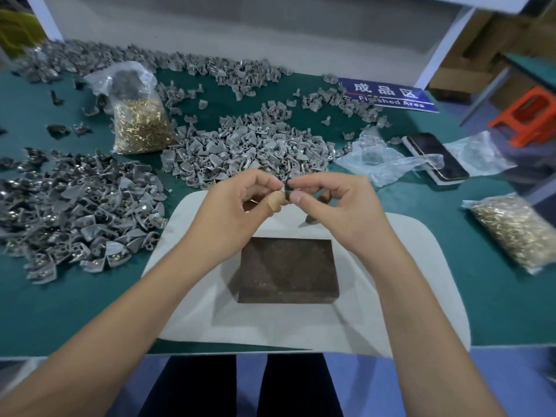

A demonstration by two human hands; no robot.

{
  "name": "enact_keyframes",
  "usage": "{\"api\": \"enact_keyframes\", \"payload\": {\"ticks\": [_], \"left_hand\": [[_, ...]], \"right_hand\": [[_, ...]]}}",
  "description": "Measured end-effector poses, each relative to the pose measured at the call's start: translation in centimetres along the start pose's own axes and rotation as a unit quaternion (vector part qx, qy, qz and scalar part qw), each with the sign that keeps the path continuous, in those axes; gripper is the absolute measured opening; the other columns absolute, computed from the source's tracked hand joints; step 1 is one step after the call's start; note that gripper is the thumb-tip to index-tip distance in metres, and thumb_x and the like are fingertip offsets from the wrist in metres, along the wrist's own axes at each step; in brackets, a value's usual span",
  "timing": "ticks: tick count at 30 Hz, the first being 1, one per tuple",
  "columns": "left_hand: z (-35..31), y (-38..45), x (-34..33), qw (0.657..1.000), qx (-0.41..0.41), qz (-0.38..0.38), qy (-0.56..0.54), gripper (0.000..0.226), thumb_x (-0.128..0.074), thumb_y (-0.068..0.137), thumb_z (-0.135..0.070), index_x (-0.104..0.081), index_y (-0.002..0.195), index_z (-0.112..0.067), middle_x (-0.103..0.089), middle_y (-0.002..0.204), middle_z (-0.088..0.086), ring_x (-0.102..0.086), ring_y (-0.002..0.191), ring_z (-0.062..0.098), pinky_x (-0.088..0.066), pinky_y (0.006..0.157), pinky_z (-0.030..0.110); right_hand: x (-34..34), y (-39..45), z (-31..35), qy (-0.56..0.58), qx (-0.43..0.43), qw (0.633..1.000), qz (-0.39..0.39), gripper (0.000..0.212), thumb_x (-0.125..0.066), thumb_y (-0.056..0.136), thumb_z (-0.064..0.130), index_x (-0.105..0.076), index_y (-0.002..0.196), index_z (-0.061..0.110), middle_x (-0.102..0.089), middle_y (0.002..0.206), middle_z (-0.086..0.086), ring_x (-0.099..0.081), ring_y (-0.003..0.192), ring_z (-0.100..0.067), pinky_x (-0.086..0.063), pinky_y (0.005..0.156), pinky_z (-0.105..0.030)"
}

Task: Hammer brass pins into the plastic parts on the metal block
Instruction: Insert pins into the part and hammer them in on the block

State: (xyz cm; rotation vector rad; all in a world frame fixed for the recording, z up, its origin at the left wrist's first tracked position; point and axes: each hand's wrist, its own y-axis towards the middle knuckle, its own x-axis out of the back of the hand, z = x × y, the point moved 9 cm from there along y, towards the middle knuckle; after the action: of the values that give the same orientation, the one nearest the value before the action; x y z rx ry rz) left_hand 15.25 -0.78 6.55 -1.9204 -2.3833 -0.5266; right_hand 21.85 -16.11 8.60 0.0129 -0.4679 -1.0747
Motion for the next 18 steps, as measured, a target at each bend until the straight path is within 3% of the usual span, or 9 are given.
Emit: {"api": "enact_keyframes", "payload": {"ticks": [2,4,6,9,11,13,18], "left_hand": [[-0.5,-1.8,-0.2,1.0,0.002,-0.006,0.009,0.006,-0.071,0.094,-0.021,-0.068,0.098,-0.023,-0.075,0.089,-0.004,-0.071,0.085,0.012,-0.056,0.081,0.028],[-0.9,-3.8,-0.3,0.999,-0.003,-0.018,0.034,0.005,-0.071,0.094,-0.025,-0.068,0.095,-0.027,-0.074,0.092,-0.008,-0.069,0.091,0.012,-0.053,0.082,0.024],[-1.3,-5.9,-0.7,0.996,-0.018,-0.032,0.082,0.003,-0.068,0.091,-0.03,-0.068,0.094,-0.03,-0.07,0.095,-0.012,-0.065,0.099,0.01,-0.046,0.087,0.02],[-1.8,-8.3,-1.7,0.986,-0.051,-0.053,0.148,0.005,-0.064,0.093,-0.026,-0.065,0.098,-0.025,-0.064,0.103,-0.012,-0.056,0.107,0.01,-0.041,0.095,0.023],[-2.1,-9.2,-2.5,0.979,-0.068,-0.059,0.184,0.005,-0.059,0.096,-0.022,-0.061,0.101,-0.022,-0.061,0.113,-0.009,-0.052,0.117,0.014,-0.038,0.103,0.033],[-2.3,-9.4,-3.6,0.967,-0.08,-0.046,0.239,0.004,-0.057,0.099,-0.018,-0.058,0.103,-0.02,-0.061,0.122,-0.007,-0.051,0.125,0.016,-0.032,0.112,0.042],[-2.1,-8.4,-4.5,0.942,-0.089,-0.058,0.318,0.009,-0.06,0.096,-0.008,-0.057,0.103,-0.014,-0.067,0.115,-0.005,-0.061,0.111,0.022,-0.031,0.116,0.046]], "right_hand": [[1.2,-1.8,-0.3,-0.002,-0.005,1.0,-0.028,0.01,-0.075,0.093,0.016,-0.08,0.098,0.023,-0.077,0.084,0.002,-0.068,0.074,-0.032,-0.062,0.068,-0.034],[2.9,-3.7,-1.3,-0.084,-0.014,0.994,-0.069,0.009,-0.07,0.096,0.023,-0.078,0.094,0.026,-0.076,0.084,0.007,-0.066,0.071,-0.015,-0.052,0.068,-0.023],[4.6,-5.4,-3.0,-0.22,-0.058,0.968,-0.109,0.011,-0.067,0.097,0.034,-0.076,0.099,0.028,-0.073,0.089,0.009,-0.062,0.077,-0.01,-0.047,0.07,-0.03],[5.2,-7.6,-5.3,-0.388,-0.143,0.904,-0.104,0.034,-0.068,0.092,0.045,-0.068,0.119,0.024,-0.062,0.108,-0.007,-0.057,0.106,-0.032,-0.049,0.086,-0.042],[4.8,-8.3,-5.7,-0.428,-0.155,0.885,-0.094,0.045,-0.068,0.092,0.043,-0.063,0.129,0.018,-0.057,0.117,-0.015,-0.051,0.114,-0.041,-0.045,0.091,-0.046],[4.7,-8.3,-5.7,-0.447,-0.147,0.877,-0.098,0.038,-0.063,0.097,0.04,-0.063,0.127,0.017,-0.057,0.118,-0.013,-0.053,0.113,-0.04,-0.044,0.085,-0.045],[4.6,-7.2,-6.0,-0.463,-0.157,0.867,-0.09,0.027,-0.052,0.103,0.035,-0.062,0.122,0.019,-0.056,0.118,-0.009,-0.054,0.11,-0.035,-0.041,0.076,-0.042]]}}
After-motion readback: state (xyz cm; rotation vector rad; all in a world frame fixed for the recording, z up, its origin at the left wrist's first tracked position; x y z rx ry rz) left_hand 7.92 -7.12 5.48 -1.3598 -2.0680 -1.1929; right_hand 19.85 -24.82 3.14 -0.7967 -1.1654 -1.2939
